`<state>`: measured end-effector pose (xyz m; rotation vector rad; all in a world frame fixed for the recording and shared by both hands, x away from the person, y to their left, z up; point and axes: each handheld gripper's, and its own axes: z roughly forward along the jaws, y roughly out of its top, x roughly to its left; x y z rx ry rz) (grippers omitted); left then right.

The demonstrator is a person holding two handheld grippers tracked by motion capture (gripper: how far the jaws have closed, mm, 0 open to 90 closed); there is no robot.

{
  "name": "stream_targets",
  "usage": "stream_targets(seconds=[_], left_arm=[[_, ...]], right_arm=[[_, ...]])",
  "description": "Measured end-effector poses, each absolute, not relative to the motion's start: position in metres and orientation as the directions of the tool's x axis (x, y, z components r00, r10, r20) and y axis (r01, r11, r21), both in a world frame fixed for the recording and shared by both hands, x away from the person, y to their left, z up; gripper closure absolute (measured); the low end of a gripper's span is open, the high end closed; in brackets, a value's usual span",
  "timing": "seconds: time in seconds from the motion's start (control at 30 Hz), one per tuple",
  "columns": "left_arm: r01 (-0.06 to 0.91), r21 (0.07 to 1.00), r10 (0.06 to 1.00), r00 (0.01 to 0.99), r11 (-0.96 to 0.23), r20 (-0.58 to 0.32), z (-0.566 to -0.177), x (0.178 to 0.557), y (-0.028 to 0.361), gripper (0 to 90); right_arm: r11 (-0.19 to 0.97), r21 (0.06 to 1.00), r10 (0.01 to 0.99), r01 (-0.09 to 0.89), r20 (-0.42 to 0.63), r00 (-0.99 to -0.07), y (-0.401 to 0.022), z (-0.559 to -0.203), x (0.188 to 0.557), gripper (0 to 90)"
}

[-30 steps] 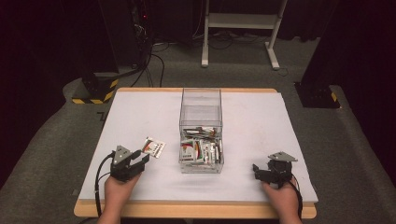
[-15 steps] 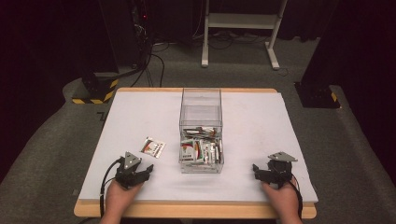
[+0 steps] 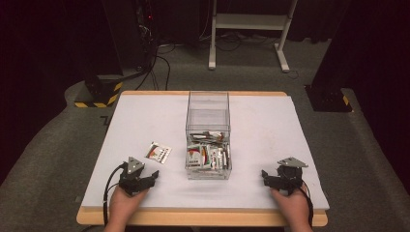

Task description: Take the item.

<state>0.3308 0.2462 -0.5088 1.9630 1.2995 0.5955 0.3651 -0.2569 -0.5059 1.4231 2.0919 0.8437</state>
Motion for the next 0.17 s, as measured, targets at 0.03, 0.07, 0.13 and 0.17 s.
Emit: stream_targets(seconds=[0.03,0.07,0.13,0.17], left_arm=[[0.599,0.76,0.92,0.391,-0.253,-0.002,-0.5088,0.3309,0.2462,34.0],[0.599,0.76,0.92,0.391,-0.253,-0.002,-0.5088,0.3309,0.2461,34.0],[0.599,0.759,0.92,0.392,-0.256,0.001,-0.5087,0.3309,0.2462,34.0],[0.599,0.759,0.92,0.392,-0.256,0.001,-0.5087,0.331,0.2462,34.0]], right_arm=[[0.273,0.713,0.935,0.646,-0.04,-0.352,-0.2569,-0.5059,0.3651,10.6],[0.273,0.713,0.935,0.646,-0.039,-0.352,-0.2569,-0.5059,0.3651,10.6],[0.272,0.712,0.935,0.647,-0.039,-0.351,-0.2569,-0.5059,0.3652,10.5],[0.273,0.713,0.935,0.647,-0.039,-0.352,-0.2569,-0.5059,0.3652,10.6]])
